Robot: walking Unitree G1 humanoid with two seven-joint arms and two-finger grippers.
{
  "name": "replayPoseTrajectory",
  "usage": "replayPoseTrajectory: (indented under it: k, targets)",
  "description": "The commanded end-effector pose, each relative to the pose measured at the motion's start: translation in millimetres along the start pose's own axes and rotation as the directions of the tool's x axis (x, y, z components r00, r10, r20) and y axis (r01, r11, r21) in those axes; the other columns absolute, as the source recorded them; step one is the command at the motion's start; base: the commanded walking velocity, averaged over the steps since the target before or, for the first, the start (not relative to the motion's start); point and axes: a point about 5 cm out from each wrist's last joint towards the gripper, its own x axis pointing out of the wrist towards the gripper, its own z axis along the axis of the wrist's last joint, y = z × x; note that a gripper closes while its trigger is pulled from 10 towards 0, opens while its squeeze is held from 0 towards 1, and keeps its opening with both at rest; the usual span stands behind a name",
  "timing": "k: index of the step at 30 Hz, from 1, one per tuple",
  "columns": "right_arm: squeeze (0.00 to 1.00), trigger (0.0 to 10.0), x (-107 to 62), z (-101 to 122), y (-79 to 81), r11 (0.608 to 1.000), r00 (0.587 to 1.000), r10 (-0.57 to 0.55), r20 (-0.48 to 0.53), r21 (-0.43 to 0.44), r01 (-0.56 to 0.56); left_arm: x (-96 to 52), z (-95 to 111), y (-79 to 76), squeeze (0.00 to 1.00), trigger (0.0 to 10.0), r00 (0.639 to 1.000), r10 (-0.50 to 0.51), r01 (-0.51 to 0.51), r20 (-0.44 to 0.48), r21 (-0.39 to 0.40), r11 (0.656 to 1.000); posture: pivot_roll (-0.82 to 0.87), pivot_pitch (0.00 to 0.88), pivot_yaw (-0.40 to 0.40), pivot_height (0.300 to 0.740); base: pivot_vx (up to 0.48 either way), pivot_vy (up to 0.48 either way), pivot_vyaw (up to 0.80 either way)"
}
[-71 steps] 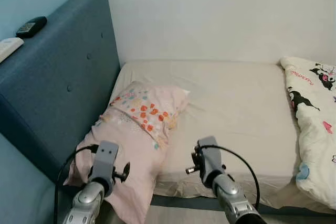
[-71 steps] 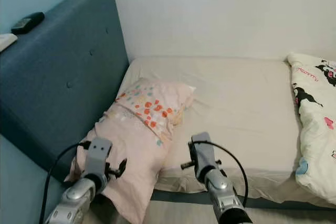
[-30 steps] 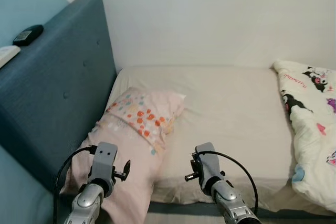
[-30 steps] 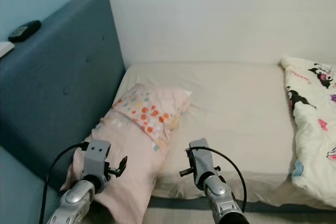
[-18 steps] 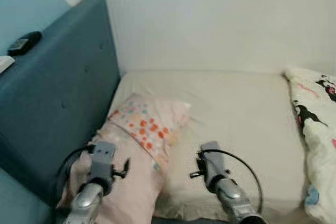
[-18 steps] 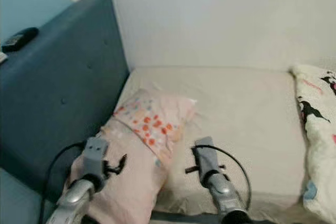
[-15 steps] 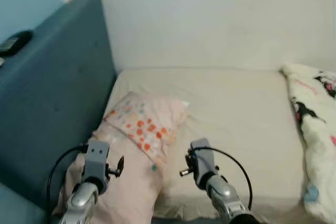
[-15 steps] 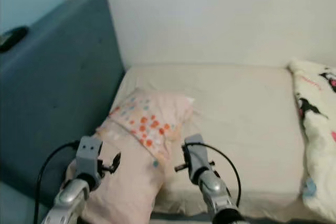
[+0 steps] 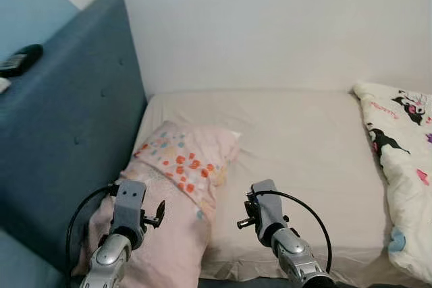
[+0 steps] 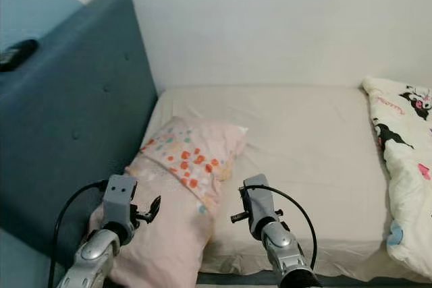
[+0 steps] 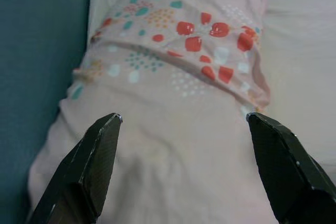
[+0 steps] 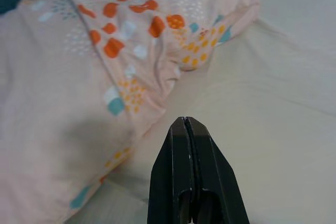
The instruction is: Clean up the room
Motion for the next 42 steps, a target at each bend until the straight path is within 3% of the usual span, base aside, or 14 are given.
replayPoseTrajectory:
  k: [1, 19, 35, 42]
  targets:
    - [0.0, 10.0, -2.6, -7, -0.3, 1.0, 1.0, -0.008, -0.021, 0.027, 0.009, -2.4, -6, 2.1, 0.0, 10.0, 1.0, 0.006, -0.006, -0.028, -0.009, 1.0, 0.01, 0.107, -0.031, 0.74, 0.0, 0.0, 0.0]
    - [0.0, 10.0, 2.8, 6, 0.2, 0.997, 0.999, -0.008, 0.031, 0.073, 0.005, -0.2, -5, 1.1, 0.0, 10.0, 0.999, 0.003, -0.004, -0.038, -0.008, 1.0, 0.01, 0.113, -0.025, 0.74, 0.0, 0.0, 0.0]
    - [0.0, 10.0, 2.0, 6, -2.5, 0.997, 0.999, -0.016, 0.036, 0.08, 0.013, 0.4, -6, 1.2, 0.0, 10.0, 0.999, 0.007, -0.007, -0.046, -0.004, 1.0, 0.0, 0.108, -0.024, 0.696, 0.0, 0.0, 0.0]
    - [0.0, 10.0, 1.6, 6, -3.4, 0.997, 0.999, -0.017, 0.037, 0.073, 0.015, 0.2, -6, 0.7, 0.0, 10.0, 0.999, 0.005, -0.005, -0.046, -0.006, 1.0, 0.0, 0.104, -0.025, 0.696, 0.0, 0.0, 0.0]
